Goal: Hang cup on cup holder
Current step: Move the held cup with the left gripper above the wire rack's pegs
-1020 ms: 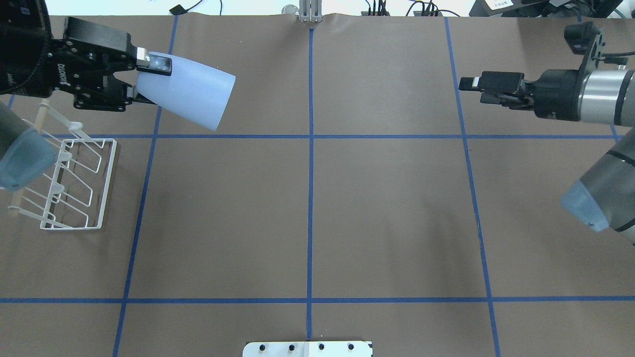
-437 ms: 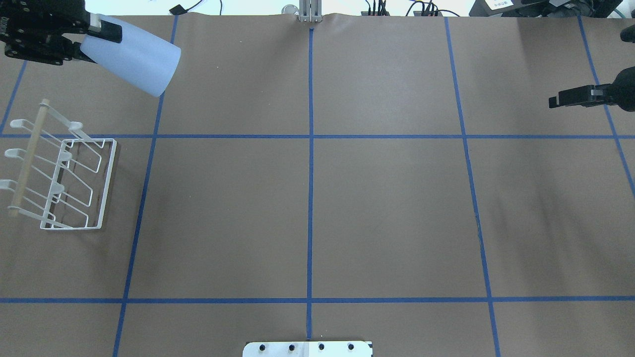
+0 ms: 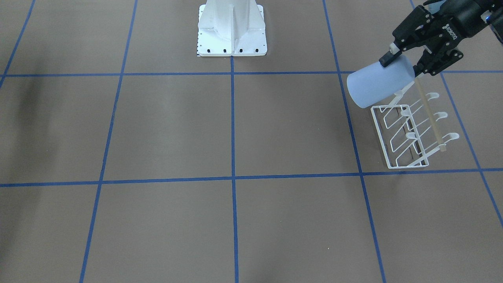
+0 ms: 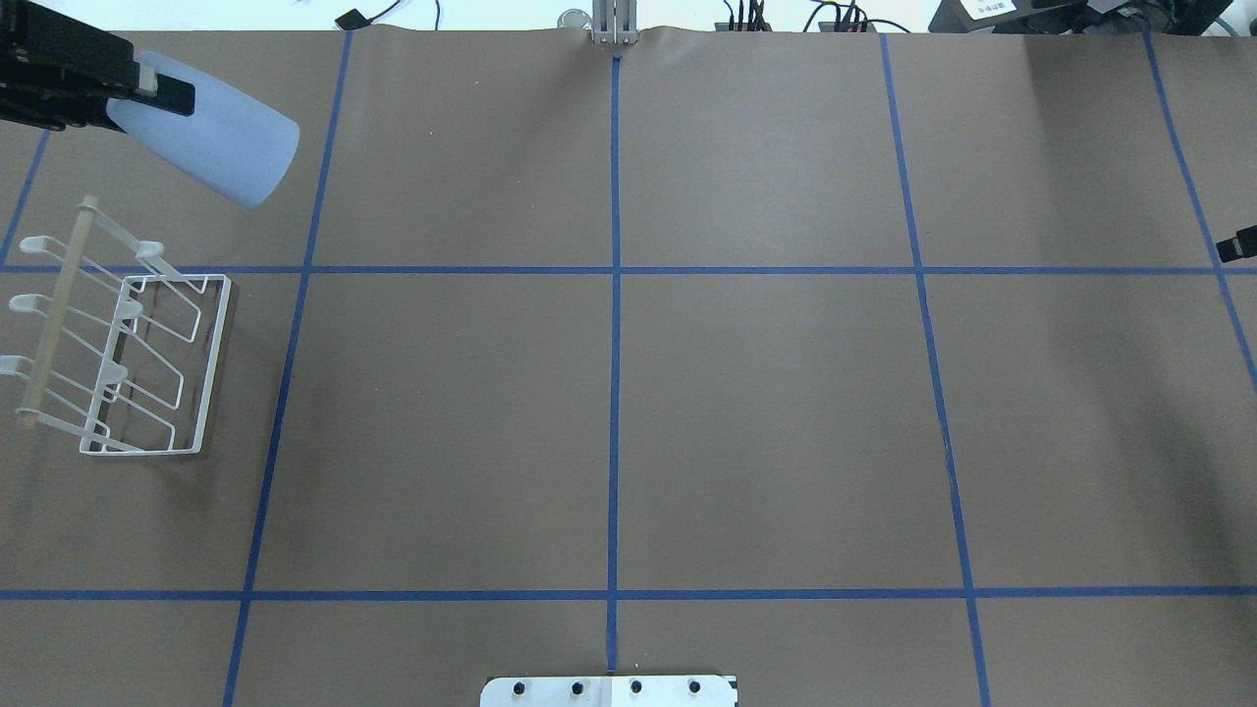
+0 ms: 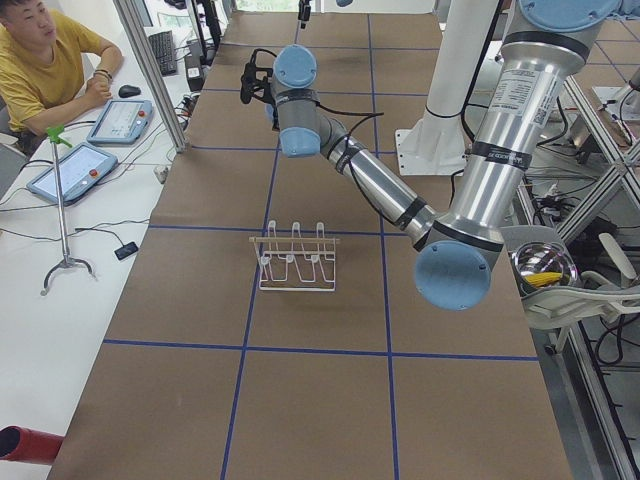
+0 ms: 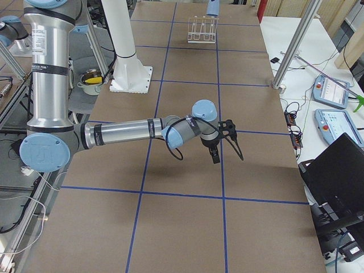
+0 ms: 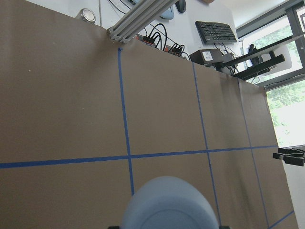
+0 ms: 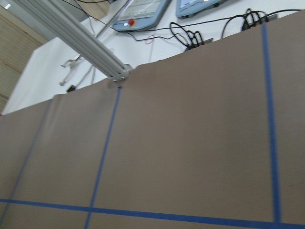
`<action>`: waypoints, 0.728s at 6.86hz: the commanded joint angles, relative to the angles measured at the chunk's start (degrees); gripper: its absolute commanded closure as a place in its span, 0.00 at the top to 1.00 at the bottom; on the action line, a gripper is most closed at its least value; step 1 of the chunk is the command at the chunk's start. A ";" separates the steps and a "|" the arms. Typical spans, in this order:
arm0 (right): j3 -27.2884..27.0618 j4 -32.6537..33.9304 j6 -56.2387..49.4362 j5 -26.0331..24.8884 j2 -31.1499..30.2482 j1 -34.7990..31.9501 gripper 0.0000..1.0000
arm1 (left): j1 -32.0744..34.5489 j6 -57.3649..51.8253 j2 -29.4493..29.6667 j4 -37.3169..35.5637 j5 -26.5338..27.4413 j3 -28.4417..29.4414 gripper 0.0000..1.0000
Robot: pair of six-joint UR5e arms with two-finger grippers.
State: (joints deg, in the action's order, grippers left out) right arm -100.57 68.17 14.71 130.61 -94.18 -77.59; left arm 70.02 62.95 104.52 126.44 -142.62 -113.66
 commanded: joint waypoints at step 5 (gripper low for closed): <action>0.20 3.28 -6.27 0.62 -1.62 -2.30 1.00 | -3.91 -29.90 -7.23 -32.19 24.10 -10.07 0.00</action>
State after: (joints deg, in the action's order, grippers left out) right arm -100.38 71.46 8.46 131.25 -95.77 -79.87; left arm 68.28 35.49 98.07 100.36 -123.96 -121.15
